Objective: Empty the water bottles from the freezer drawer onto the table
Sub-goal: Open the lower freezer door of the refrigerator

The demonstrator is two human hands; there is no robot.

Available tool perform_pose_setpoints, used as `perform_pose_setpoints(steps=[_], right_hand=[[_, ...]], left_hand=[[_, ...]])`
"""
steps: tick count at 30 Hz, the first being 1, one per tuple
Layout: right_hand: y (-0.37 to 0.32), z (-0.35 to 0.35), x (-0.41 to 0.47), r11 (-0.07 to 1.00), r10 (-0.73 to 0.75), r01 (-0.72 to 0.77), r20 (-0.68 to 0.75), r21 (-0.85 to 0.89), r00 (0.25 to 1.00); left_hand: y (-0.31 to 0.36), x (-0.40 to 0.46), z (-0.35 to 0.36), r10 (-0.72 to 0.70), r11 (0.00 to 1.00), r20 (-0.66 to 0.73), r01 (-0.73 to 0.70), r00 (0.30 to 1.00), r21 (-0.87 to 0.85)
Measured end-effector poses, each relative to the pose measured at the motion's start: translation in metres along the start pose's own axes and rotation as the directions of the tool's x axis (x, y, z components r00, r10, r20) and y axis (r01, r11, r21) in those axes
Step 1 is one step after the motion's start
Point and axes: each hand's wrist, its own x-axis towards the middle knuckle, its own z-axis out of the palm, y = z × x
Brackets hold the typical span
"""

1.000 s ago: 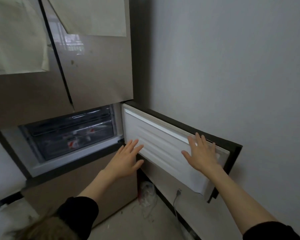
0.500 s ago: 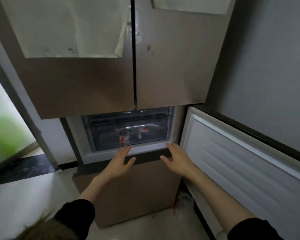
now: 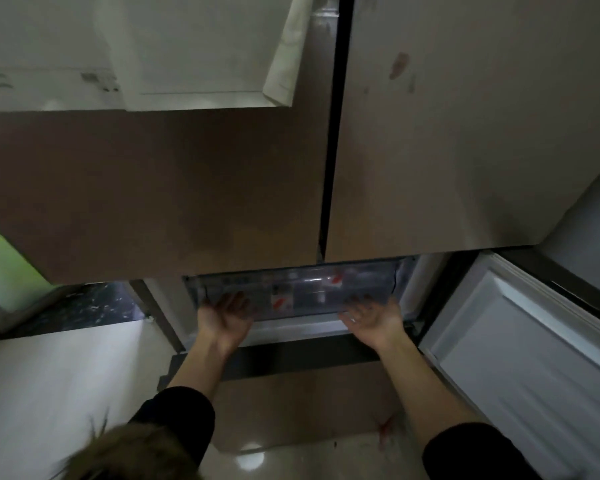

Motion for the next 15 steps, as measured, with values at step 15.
perform_pose_setpoints(steps=[15], right_hand=[[-0.023, 0.015, 0.027, 0.981, 0.05, -0.069, 0.109, 0.18, 0.993]], left_hand=[[-0.006, 0.006, 0.013, 0.077, 0.987, -0.012, -0.078, 0.997, -0.137]])
